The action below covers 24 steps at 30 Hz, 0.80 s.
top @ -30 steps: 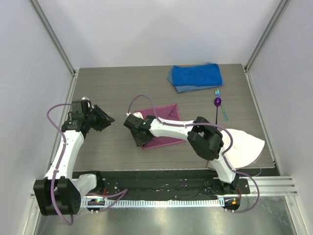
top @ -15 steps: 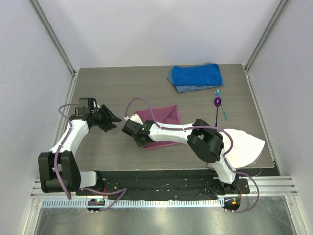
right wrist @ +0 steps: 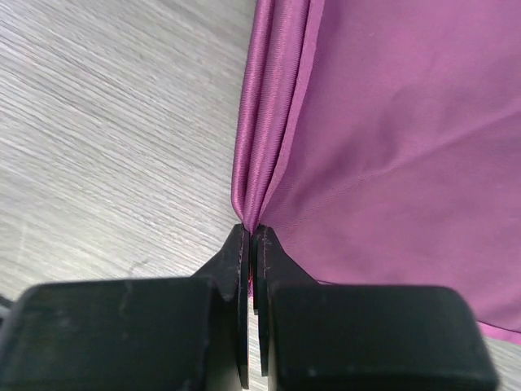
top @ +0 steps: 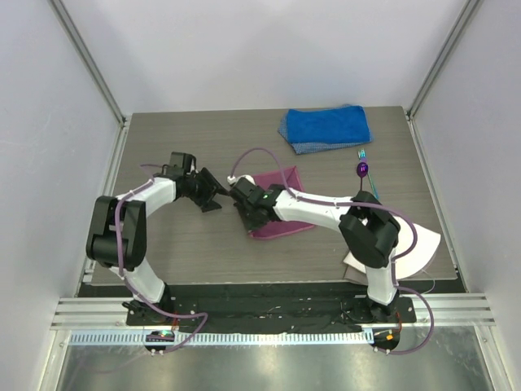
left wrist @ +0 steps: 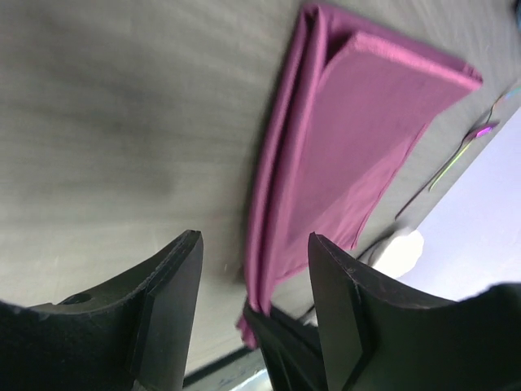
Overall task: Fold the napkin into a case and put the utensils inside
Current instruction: Pick up the upper triangle-folded napkin from the center of the board.
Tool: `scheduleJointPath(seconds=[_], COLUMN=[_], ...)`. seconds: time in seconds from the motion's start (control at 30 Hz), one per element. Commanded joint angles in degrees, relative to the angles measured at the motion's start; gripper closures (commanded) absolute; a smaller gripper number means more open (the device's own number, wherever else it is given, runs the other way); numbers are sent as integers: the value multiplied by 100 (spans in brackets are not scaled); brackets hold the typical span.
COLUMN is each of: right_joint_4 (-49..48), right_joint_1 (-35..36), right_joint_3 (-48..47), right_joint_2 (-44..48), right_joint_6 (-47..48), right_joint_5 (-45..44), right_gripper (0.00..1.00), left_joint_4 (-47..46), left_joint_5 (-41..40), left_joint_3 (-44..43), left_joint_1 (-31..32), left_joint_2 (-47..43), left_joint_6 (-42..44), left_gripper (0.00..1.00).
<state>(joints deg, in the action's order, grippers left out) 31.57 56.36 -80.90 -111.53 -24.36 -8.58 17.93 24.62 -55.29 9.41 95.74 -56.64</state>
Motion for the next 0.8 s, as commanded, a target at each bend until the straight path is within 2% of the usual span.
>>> scheduleJointPath(seconds=[0.0,0.13,0.53,0.77], right_joint_4=[-265,-353,-389,-433], right_joint_1=[-72,-204,-301,-380], right_joint_3=[92,145,171,145], right_joint_2=[535,588,658,746], right_joint_6=[142,125,168,168], right_joint_5=[312,524,647,691], right_gripper=[99,99,99,99], left_joint_4=[-615,-721,-941,-704], left_joint_5=[-159,-177,-475,-555], left_joint_3=[-272,-579,-764,-984], left_joint_1=[34,192,377,378], left_joint_2=[382,761,1385,1711], left_joint_6=[-400,-347,-550,-471], left_gripper=[40,40,39,49])
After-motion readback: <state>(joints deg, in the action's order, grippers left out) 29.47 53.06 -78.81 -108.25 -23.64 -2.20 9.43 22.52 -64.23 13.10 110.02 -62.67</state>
